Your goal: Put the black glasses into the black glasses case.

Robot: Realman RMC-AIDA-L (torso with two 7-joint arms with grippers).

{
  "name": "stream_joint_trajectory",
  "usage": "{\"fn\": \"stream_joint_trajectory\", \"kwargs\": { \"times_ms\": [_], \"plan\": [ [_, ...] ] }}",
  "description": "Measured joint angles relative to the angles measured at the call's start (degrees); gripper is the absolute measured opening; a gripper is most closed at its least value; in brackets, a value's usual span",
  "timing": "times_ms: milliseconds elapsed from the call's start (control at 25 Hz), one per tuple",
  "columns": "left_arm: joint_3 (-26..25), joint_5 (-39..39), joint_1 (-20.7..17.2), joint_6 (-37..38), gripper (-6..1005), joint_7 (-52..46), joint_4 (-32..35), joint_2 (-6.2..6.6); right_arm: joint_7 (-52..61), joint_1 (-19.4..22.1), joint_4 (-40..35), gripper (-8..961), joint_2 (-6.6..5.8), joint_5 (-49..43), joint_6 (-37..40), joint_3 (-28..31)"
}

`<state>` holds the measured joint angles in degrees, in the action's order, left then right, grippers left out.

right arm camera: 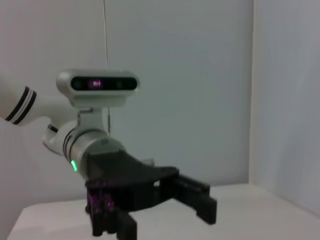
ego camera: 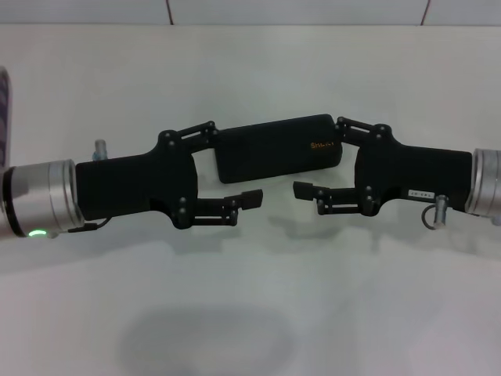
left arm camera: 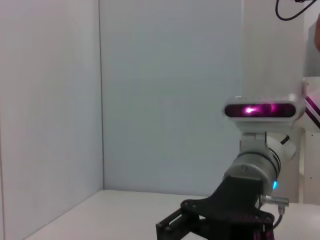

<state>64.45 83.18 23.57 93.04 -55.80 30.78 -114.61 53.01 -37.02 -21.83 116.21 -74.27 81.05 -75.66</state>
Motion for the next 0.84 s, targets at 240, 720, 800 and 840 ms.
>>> {"fn": "stream_joint_trajectory", "kwargs": {
  "times_ms": [240, 720, 800, 840],
  "plan": [
    [-0.03, 0.47, -0.23, -0.04, 874, 0.76, -0.02, -0.09, -1.55, 0.61, 1.13, 856, 0.05, 1.04, -0.04, -0.27],
    [0.11, 2.29, -1.30, -0.98, 874, 2.12, -0.02, -0.50, -5.00, 1.72, 3.01, 870, 0.07, 4.36, -0.07, -0.45],
    [-0.01, 2.58, -1.46, -1.01, 874, 2.13, -0.02, -0.55, -5.82, 1.89, 3.39, 870, 0.07, 5.51, 0.07, -0.89],
    [-0.03, 2.60, -1.47, -1.03, 874, 2.13, -0.02, -0.56, -6.13, 1.95, 3.55, 870, 0.07, 6.15, 0.12, -1.21]
  ]
}}
